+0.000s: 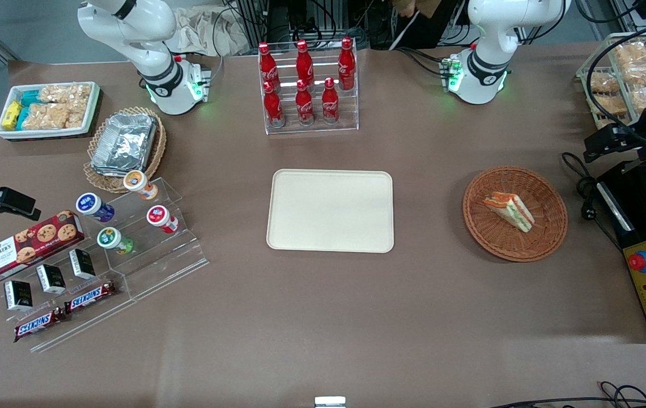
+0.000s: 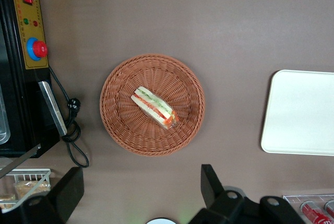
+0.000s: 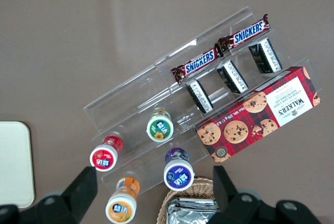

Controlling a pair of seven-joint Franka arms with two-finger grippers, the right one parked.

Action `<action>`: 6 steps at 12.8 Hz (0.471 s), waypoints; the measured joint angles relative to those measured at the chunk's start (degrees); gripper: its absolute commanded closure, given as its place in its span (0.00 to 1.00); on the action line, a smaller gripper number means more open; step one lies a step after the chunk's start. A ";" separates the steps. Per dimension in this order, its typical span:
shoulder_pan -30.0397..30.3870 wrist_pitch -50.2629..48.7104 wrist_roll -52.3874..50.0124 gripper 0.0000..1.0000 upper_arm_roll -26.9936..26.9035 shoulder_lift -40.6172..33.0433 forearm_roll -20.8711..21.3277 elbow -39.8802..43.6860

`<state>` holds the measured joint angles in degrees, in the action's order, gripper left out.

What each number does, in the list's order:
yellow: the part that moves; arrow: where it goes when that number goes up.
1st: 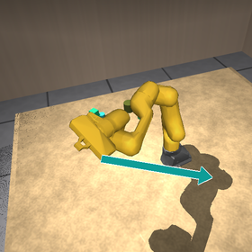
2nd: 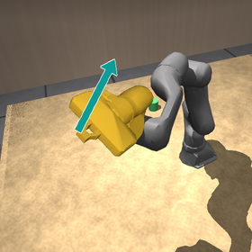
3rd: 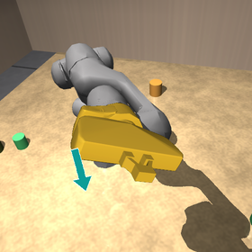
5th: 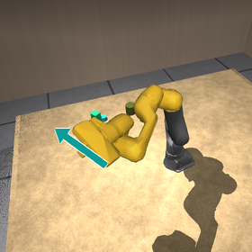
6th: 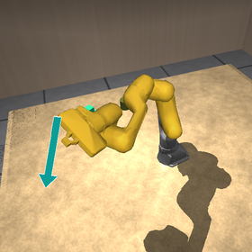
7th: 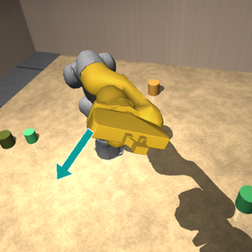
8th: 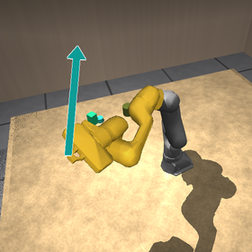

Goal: Place sandwich from basket to tray

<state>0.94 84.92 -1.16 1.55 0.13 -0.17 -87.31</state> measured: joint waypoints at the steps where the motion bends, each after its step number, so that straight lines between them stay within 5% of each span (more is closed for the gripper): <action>1: 0.00 -0.01 0.00 0.00 -0.01 0.01 0.00 0.14; 6: -0.01 -0.58 -12.95 0.00 -0.04 0.88 0.52 -0.53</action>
<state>0.94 84.34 -14.11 1.50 1.01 0.36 -87.84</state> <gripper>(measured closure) 0.000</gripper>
